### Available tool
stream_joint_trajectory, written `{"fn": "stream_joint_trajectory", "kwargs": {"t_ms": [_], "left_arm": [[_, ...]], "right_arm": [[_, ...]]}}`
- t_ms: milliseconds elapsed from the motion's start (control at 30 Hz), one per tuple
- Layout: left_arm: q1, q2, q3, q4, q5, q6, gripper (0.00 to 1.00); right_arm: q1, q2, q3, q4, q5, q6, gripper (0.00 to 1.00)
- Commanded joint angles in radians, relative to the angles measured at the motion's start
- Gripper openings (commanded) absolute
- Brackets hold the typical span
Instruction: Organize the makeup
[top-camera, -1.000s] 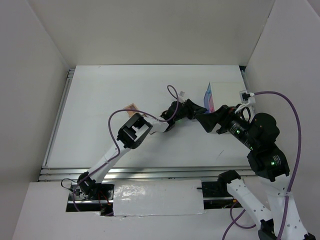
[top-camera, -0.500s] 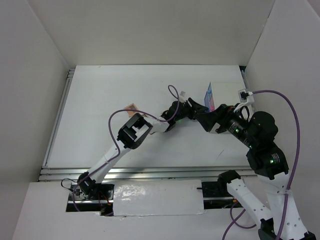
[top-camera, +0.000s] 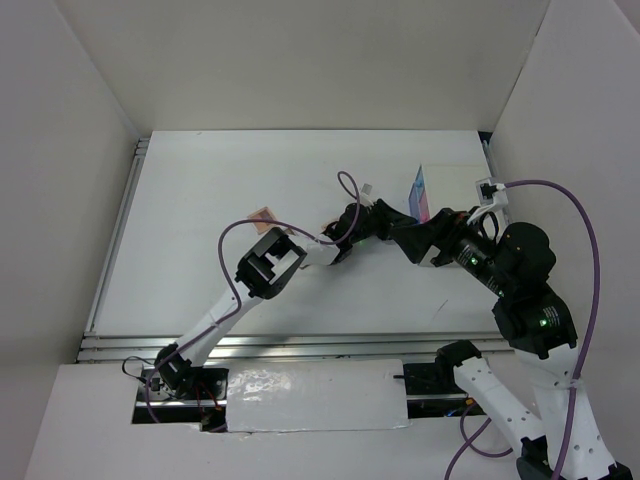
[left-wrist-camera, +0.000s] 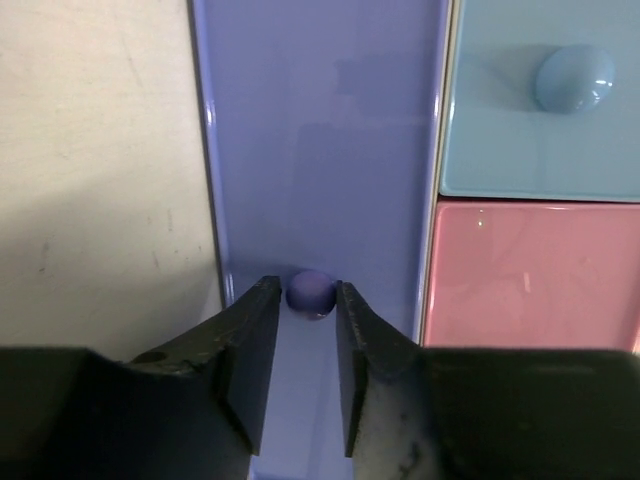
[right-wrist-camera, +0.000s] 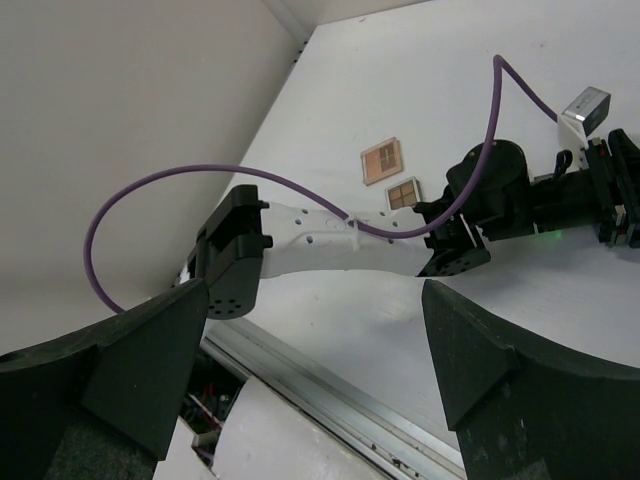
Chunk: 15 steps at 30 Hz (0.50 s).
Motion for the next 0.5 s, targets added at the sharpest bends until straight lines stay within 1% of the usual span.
{"fn": "stream_joint_trajectory", "kwargs": {"t_ms": [0,33,67,267,333,400,433,467], "left_arm": [[-0.019,0.048,0.028,0.009,0.001,0.005,0.40],[-0.019,0.052,0.031,0.012,0.001,0.000,0.38],[-0.019,0.052,0.031,0.013,0.001,-0.001,0.34],[-0.022,0.038,0.022,0.030,-0.001,-0.009,0.24],[-0.022,0.030,-0.001,0.053,-0.002,-0.015,0.17],[-0.022,0.009,-0.035,0.072,-0.011,-0.013,0.15],[-0.020,0.000,-0.047,0.072,-0.013,-0.013,0.10],[-0.020,-0.016,-0.068,0.079,-0.017,-0.012,0.08]], "right_arm": [[0.006,-0.001,-0.008,0.058,-0.009,-0.017,0.94],[0.007,-0.001,-0.010,0.060,-0.009,-0.017,0.94],[0.007,-0.001,-0.011,0.063,-0.008,-0.017,0.95],[0.007,0.000,-0.014,0.063,-0.008,-0.018,0.95],[0.007,-0.001,-0.016,0.063,-0.003,-0.018,0.95],[0.006,-0.003,-0.017,0.065,-0.002,-0.018,0.95],[0.007,-0.001,-0.017,0.066,-0.003,-0.018,0.95],[0.006,-0.001,-0.019,0.066,-0.003,-0.017,0.94]]}}
